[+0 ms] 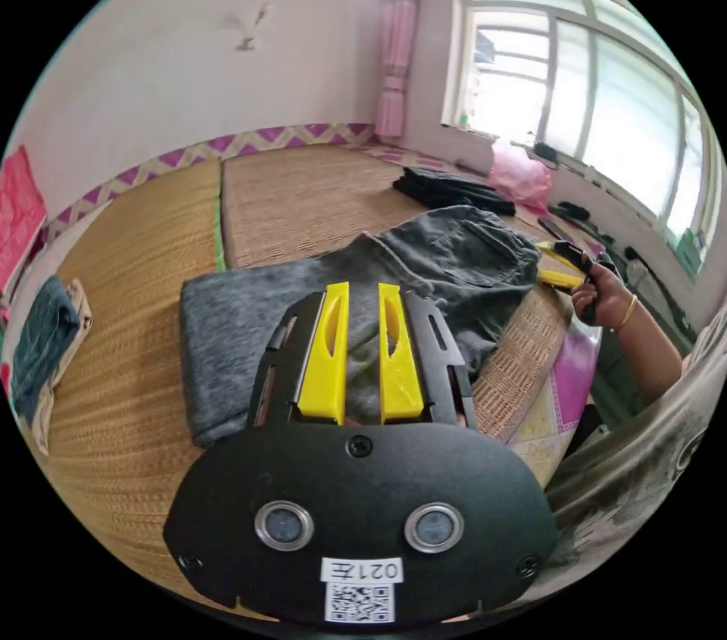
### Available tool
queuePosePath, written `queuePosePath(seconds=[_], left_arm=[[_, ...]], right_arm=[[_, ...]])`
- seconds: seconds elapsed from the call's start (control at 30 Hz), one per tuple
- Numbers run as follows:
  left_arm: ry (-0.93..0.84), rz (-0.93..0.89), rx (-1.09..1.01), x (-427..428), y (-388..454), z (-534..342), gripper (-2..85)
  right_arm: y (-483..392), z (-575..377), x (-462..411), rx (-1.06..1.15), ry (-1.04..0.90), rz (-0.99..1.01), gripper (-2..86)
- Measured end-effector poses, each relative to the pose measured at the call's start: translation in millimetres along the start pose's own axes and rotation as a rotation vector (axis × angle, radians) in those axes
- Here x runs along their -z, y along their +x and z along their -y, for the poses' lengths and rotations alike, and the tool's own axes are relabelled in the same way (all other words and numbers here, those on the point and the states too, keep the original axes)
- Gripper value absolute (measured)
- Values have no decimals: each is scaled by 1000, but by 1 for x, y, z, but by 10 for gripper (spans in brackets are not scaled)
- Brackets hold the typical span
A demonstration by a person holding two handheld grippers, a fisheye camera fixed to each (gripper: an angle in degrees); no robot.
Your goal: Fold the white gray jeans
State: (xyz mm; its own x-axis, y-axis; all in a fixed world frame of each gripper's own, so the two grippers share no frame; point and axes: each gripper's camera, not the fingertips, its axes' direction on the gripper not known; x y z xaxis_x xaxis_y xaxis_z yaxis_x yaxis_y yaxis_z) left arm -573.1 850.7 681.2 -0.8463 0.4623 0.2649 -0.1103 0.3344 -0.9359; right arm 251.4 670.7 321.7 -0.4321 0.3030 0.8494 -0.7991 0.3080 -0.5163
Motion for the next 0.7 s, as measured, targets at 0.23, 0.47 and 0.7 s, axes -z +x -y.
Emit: queuePosePath(seconds=[0.23,0.47,0.7], left_arm=[[-2,-101,226,10,-130,-83,1],[41,-145,256,51,-188,-175,-9],[60,-169,324,70,-235,-265,-9]], right_arm=[[-69,-19,-32,39,31,17,67],[-394,-220,-168,1028,6,-357,62],[-437,-575,-427,1870,-217,-634,59]])
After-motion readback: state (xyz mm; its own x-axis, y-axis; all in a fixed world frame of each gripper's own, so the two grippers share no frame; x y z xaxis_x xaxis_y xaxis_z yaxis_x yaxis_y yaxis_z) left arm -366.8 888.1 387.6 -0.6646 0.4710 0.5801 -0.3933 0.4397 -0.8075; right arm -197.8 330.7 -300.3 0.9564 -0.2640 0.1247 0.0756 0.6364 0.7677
